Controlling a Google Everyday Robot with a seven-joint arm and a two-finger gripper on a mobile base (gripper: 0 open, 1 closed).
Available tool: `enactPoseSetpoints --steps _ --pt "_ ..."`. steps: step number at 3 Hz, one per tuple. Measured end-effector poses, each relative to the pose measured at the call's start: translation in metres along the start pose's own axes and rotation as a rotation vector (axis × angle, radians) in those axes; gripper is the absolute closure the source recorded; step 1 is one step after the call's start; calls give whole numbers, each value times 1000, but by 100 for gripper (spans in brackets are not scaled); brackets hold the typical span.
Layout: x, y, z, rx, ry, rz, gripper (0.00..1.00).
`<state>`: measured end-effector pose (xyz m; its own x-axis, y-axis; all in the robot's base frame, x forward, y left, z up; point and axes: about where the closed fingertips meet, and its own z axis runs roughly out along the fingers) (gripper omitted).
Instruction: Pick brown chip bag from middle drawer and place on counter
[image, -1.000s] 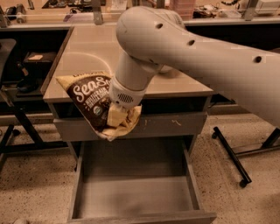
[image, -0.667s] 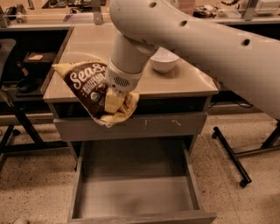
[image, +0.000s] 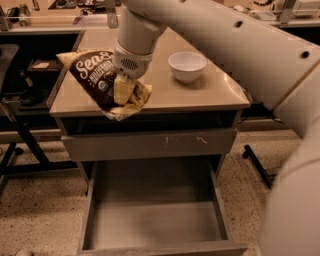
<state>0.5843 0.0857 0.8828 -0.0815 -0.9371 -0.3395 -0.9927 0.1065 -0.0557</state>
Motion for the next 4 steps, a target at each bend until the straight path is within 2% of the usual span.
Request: enactPoseSetpoints --steps 3,4 --pt "-40 -81 24 -17 14 7 100" --pt "-39 -103 40 -25 5 31 100"
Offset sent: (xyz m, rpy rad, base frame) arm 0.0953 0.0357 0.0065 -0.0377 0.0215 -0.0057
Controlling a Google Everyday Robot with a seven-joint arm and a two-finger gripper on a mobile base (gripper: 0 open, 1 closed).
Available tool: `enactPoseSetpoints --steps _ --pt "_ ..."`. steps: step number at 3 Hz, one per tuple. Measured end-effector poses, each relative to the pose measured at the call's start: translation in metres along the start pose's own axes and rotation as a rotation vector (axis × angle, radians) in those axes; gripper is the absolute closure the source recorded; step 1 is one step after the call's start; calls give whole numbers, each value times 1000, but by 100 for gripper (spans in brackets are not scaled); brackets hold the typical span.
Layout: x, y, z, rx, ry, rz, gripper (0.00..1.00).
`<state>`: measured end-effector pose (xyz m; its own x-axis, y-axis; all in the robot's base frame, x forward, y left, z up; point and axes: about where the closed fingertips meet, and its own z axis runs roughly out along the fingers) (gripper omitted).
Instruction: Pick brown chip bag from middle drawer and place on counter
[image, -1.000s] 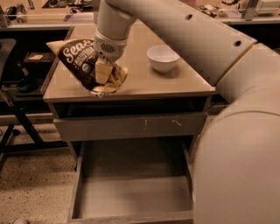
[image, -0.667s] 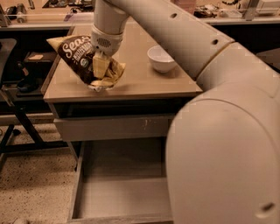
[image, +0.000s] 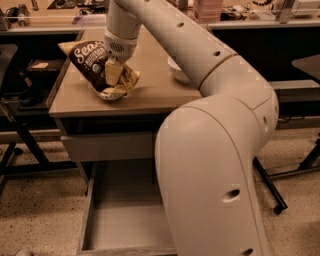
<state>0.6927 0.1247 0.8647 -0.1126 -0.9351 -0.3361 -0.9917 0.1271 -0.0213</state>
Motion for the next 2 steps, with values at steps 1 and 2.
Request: enactPoseSetpoints --steps 1,2 --pt "10 -18 9 9 -11 38 100" --pt "9 -24 13 15 -19 44 90"
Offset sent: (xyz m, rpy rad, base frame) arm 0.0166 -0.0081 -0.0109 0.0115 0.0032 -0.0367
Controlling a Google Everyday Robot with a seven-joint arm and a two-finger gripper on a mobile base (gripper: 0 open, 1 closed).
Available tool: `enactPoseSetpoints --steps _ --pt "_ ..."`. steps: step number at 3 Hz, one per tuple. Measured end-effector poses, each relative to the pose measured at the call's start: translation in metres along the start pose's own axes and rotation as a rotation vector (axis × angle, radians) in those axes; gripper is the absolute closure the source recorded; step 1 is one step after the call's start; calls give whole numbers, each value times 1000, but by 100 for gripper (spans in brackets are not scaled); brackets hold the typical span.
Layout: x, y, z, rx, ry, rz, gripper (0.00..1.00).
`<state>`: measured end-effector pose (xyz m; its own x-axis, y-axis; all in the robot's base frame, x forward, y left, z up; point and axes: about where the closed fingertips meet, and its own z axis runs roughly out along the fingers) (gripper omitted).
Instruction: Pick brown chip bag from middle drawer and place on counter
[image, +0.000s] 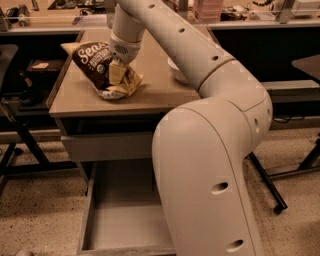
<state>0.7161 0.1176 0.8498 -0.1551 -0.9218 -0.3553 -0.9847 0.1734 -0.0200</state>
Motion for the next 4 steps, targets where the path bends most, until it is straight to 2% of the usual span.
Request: enactPoseSetpoints --steps 4 --pt "0 0 0 0 0 0 0"
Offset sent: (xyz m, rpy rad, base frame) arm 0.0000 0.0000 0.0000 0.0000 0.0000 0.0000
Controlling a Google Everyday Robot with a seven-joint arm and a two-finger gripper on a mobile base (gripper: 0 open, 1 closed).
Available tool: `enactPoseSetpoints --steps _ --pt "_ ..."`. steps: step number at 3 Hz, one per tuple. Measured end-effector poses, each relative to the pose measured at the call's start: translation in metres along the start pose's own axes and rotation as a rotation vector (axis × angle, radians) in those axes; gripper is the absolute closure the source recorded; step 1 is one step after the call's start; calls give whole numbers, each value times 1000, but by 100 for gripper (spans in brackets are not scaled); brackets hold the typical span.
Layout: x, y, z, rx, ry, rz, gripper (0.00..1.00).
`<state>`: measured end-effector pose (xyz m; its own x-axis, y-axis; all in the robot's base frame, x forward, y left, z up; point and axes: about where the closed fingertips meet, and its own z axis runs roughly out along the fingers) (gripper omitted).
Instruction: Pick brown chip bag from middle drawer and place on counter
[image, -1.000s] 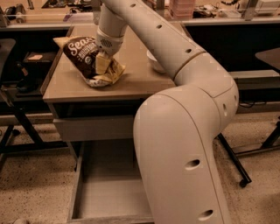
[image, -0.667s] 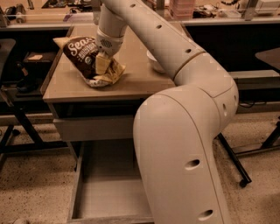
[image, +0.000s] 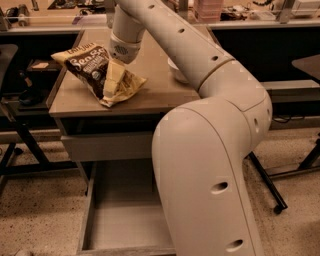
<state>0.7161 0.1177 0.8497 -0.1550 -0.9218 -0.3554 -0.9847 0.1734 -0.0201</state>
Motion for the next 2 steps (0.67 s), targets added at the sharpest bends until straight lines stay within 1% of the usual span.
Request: enactPoseSetpoints --steps 1,2 --pt "0 0 0 0 0 0 0" --pt "-23 -2 -37 64 1 -23 0"
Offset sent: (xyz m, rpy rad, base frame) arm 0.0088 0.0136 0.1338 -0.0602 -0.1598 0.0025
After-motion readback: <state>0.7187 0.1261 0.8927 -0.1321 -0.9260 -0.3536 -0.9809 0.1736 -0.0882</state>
